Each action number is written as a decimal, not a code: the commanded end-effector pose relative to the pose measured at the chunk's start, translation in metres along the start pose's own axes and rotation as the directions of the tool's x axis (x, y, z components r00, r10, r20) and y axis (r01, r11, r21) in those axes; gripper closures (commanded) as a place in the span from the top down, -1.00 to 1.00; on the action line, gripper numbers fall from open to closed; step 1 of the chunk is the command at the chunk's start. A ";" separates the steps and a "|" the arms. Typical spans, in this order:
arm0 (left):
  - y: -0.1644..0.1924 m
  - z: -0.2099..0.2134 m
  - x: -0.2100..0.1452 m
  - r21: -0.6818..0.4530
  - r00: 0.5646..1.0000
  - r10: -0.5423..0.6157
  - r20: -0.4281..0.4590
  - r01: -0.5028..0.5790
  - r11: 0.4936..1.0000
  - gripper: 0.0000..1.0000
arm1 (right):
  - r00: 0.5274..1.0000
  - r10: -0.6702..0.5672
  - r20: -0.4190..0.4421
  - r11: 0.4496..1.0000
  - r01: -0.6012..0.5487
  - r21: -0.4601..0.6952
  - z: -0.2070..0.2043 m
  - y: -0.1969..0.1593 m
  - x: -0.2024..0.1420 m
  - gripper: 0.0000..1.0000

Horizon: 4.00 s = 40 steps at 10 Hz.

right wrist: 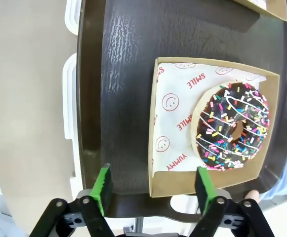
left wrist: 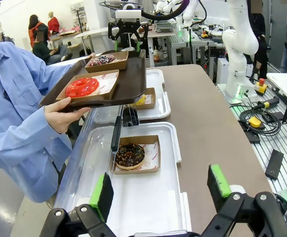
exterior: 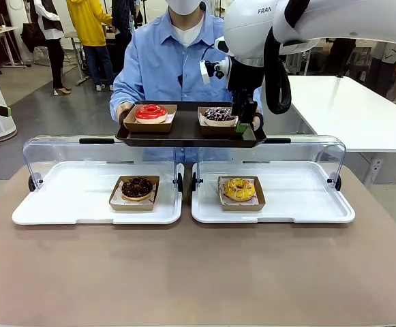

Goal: Provide the desired donut to the person.
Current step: Place the picked Paper togo box onto the Handle tray extended by the person.

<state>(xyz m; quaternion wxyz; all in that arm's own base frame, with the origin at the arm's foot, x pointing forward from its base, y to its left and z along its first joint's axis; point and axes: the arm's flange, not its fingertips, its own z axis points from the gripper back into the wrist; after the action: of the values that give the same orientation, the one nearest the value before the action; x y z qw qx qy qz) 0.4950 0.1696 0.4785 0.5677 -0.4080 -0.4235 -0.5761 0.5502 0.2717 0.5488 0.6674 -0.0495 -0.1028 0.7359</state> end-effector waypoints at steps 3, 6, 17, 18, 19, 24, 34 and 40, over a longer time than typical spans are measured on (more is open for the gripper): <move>0.000 0.000 0.001 0.021 1.000 -0.002 0.007 0.002 1.000 1.00 | 0.999 0.031 -0.020 0.999 -0.031 -0.007 0.003 -0.005 -0.002 1.00; 0.000 0.000 0.001 0.021 1.000 -0.002 0.007 0.002 1.000 1.00 | 0.999 0.023 -0.026 1.000 -0.023 -0.014 0.016 -0.002 -0.001 1.00; 0.000 0.000 0.001 0.021 1.000 -0.002 0.007 0.002 1.000 1.00 | 0.998 0.032 -0.052 0.999 -0.032 0.008 0.084 0.134 -0.127 1.00; 0.000 0.000 0.001 0.021 1.000 -0.002 0.007 0.002 1.000 1.00 | 0.999 0.011 -0.043 1.000 -0.011 0.011 0.076 0.133 -0.138 1.00; 0.000 0.000 0.001 0.021 1.000 -0.002 0.007 0.002 1.000 1.00 | 1.000 -0.014 -0.028 1.000 0.014 0.020 0.069 0.129 -0.144 1.00; 0.000 0.000 0.001 0.021 1.000 -0.002 0.007 0.002 1.000 1.00 | 0.998 -0.020 -0.055 0.999 0.022 0.026 0.069 0.128 -0.148 1.00; 0.000 0.000 0.001 0.021 1.000 -0.002 0.007 0.002 1.000 1.00 | 0.998 -0.020 -0.055 0.999 0.022 0.026 0.069 0.128 -0.148 1.00; 0.000 0.000 0.001 0.021 1.000 -0.002 0.007 0.002 1.000 1.00 | 0.955 -0.038 0.295 0.995 0.010 0.095 0.072 0.111 -0.174 1.00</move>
<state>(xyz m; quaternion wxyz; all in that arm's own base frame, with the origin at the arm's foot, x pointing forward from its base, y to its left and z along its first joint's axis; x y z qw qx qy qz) 0.4949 0.1704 0.4781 0.5683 -0.4079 -0.4237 -0.5755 0.4339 0.0988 0.5799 0.6753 0.0061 -0.1271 0.7265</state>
